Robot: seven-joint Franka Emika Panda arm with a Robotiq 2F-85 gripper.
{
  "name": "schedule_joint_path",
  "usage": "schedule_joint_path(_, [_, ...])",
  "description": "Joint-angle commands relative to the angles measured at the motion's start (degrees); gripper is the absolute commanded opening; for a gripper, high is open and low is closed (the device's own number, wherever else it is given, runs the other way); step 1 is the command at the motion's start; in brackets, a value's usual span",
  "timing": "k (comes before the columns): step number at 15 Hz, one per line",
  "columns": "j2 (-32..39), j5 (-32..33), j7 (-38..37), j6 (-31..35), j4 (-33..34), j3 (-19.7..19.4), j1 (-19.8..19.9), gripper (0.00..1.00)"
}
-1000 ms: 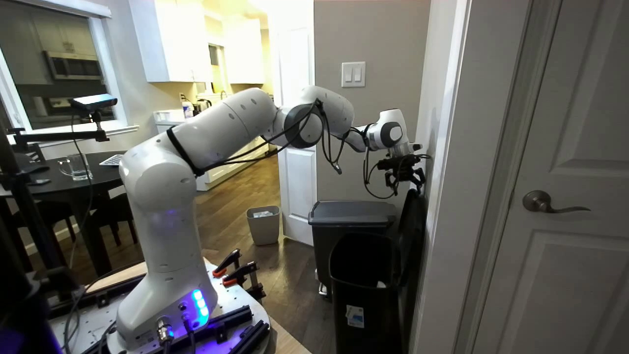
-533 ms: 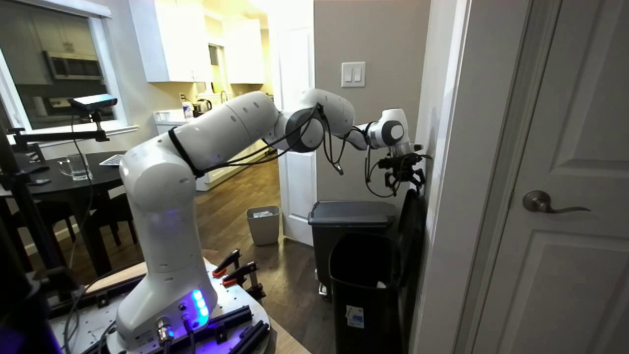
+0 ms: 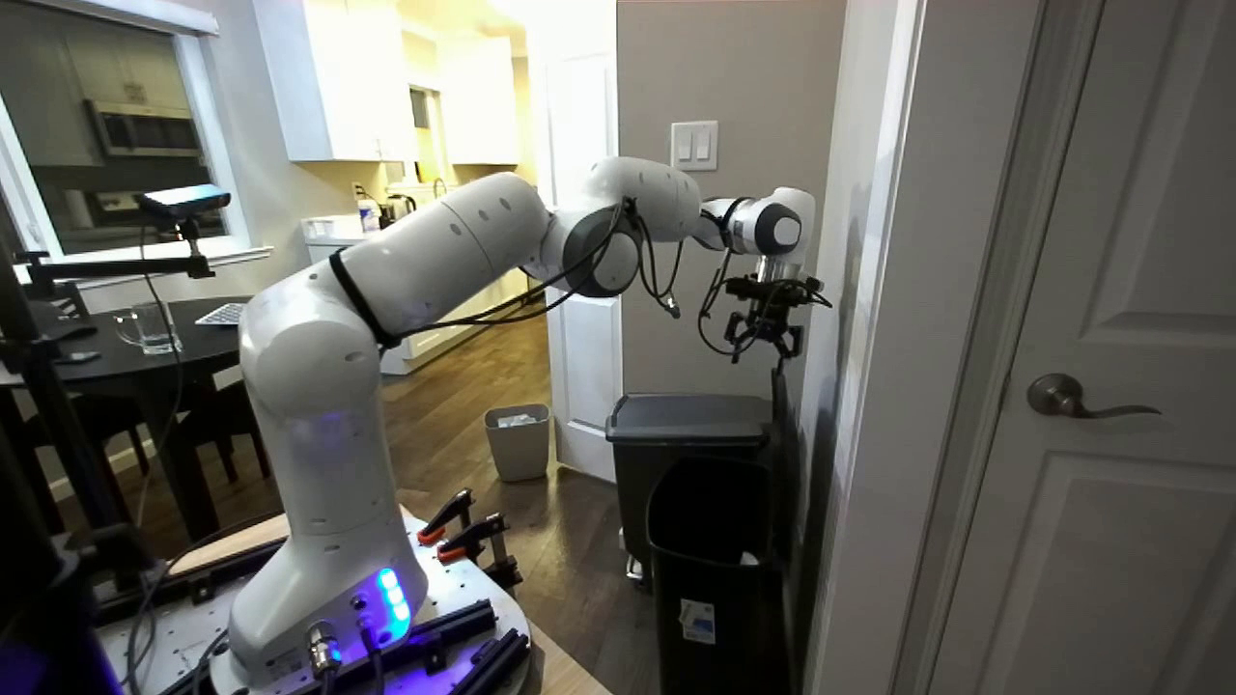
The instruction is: Close the black bin.
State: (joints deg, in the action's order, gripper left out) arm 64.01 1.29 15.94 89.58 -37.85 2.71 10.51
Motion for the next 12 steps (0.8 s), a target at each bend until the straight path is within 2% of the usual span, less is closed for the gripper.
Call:
schedule_joint_path(1, [-0.82,-5.42,-1.74,-10.38,2.25,2.96,2.51,1.0])
schedule_joint_path(7, [0.41,-15.27,-10.37,-22.14,5.34,6.22,5.6,1.0])
schedule_joint_path(9, [0.84,-19.27,-14.14,-23.31,5.69,7.48,6.66,1.0])
schedule_joint_path(10, [0.2,-16.01,-10.28,-21.14,4.58,5.54,5.09,1.0])
schedule_joint_path(12, [0.35,-17.7,-11.95,-21.59,4.58,6.29,5.79,1.0])
